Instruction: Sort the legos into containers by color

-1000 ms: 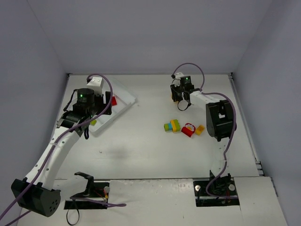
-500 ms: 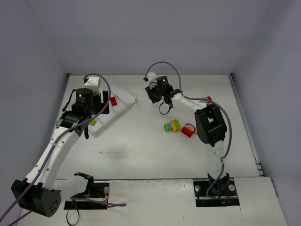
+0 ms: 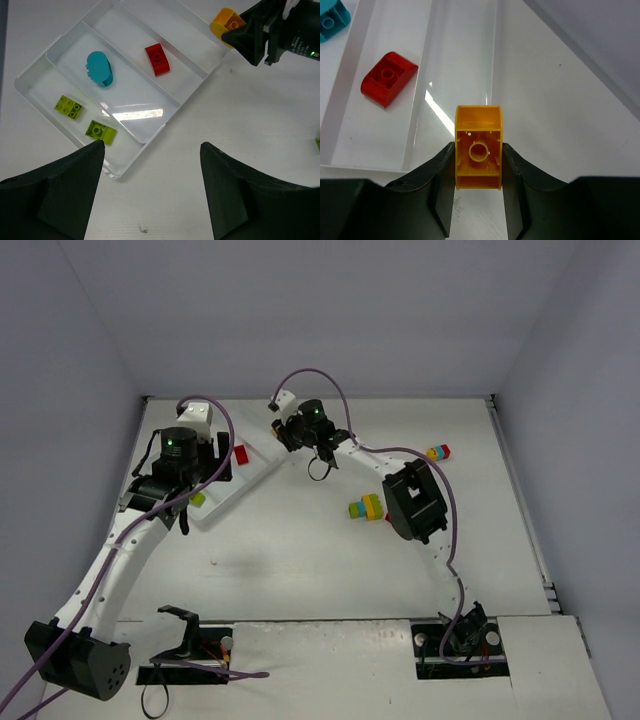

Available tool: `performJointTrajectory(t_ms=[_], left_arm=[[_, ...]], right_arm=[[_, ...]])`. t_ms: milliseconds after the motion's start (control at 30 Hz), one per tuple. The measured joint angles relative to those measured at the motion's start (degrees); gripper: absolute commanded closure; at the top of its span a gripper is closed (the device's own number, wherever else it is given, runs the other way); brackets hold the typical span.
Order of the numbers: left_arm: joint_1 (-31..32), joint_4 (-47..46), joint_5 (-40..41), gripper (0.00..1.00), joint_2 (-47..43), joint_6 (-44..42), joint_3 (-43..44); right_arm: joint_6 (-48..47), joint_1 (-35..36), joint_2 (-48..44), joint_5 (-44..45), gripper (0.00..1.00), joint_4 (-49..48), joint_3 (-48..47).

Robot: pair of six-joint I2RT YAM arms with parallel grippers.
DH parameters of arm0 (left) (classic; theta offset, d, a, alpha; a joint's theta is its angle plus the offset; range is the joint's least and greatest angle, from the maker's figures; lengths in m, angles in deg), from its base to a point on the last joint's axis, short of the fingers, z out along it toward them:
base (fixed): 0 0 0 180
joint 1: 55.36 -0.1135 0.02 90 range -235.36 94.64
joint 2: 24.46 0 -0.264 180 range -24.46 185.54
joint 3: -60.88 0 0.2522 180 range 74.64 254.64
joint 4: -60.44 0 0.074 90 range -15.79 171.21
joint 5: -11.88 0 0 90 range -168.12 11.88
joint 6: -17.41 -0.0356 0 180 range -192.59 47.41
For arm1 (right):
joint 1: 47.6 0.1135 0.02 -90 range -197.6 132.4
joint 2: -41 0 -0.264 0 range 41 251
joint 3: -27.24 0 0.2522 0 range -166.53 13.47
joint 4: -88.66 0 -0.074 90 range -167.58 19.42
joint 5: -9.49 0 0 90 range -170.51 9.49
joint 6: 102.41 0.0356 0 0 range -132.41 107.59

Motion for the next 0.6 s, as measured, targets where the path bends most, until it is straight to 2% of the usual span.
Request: performJointTrajectory(t_ms=[233, 367, 400, 433, 467, 533, 600], left_arm=[[-0.3, 0.0, 0.0, 0.29, 0.0, 0.6, -0.1], [-0.3, 0.0, -0.1, 0.29, 0.0, 0.8, -0.1], [-0.4, 0.0, -0.2, 0.29, 0.0, 0.9, -0.1], [-0.4, 0.0, -0.3, 0.29, 0.0, 0.9, -0.1], [-0.4, 0.0, -0.3, 0.29, 0.0, 1.0, -0.1], [-0.4, 0.0, -0.6, 0.29, 0.0, 1.0, -0.1], [-0.4, 0.0, -0.8, 0.29, 0.0, 1.1, -0.1]], right_arm=[[-0.3, 1.0, 6.2, -2.4, 1.00, -3.1, -2.1], [-0.5, 2.0, 6.4, -3.1, 0.93, -4.9, -2.6], [-0.5, 2.3, 6.4, -3.1, 0.89, -5.4, -3.0], [-0.5, 2.4, 6.4, -3.1, 0.77, -5.9, -3.5], [-0.5, 2.6, 6.4, -3.1, 0.72, -6.3, -3.8], [-0.5, 2.9, 6.4, -3.1, 0.52, -6.8, -4.7], [-0.5, 3.1, 6.6, -3.0, 0.40, -7.1, -5.7]])
